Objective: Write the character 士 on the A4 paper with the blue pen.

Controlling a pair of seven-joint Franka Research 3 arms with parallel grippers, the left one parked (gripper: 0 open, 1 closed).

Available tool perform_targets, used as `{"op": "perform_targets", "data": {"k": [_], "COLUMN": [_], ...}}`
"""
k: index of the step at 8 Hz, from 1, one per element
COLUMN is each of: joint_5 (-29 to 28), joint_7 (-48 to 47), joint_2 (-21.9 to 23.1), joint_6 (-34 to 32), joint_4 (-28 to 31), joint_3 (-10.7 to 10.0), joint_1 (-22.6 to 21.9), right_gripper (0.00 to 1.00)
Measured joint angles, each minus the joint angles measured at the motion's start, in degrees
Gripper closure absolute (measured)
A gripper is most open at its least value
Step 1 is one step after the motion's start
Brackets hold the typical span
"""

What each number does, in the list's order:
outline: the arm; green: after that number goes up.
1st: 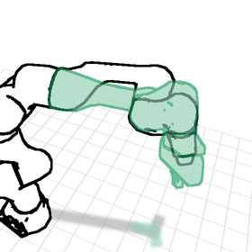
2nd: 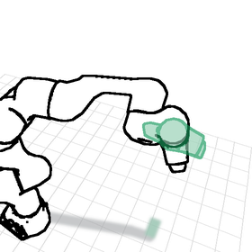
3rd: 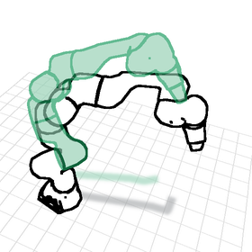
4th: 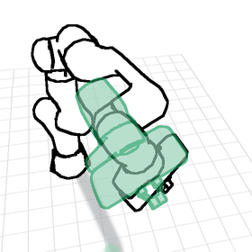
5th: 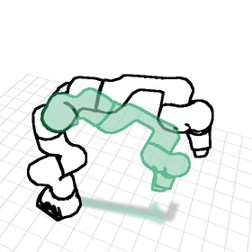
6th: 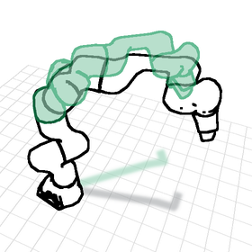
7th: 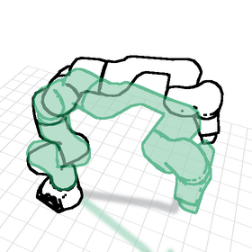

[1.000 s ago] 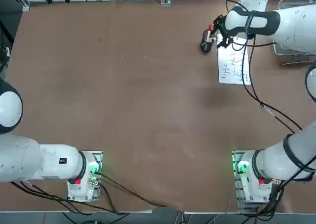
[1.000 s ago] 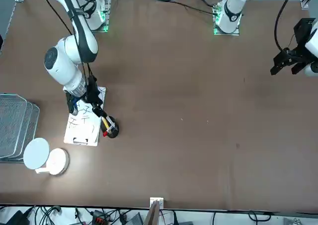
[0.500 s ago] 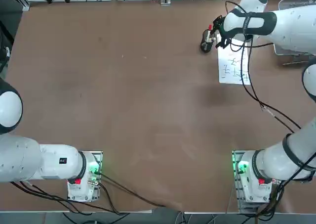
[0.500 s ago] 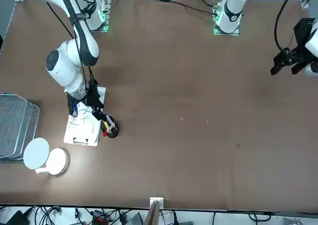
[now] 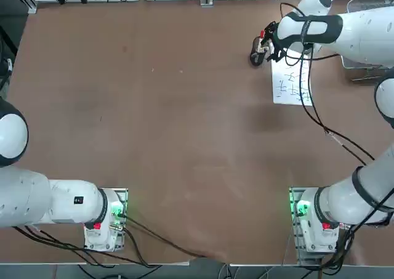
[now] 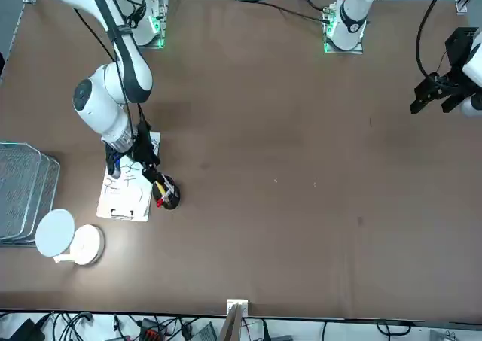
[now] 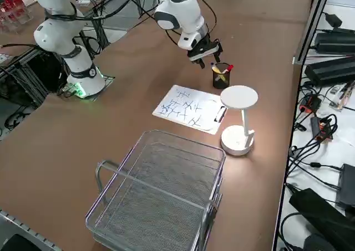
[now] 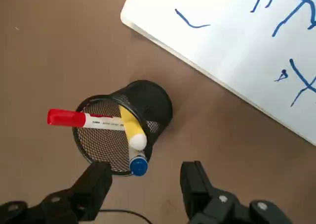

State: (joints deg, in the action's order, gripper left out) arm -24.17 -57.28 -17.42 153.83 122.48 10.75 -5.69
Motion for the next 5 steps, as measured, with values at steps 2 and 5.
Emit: {"op": "perform_targets", "data": {"k": [2, 5], "joint_5": [-0.1, -0.2], "joint_7": [0.0, 0.0], "joint_2": [-0.1, -1.0], "joint_6": [0.4, 1.0], "joint_4": [0.0, -0.1], "joint_3": [0.0, 0.0], "joint_1": [0.0, 0.0], "right_gripper": [0.19, 0.24]}}
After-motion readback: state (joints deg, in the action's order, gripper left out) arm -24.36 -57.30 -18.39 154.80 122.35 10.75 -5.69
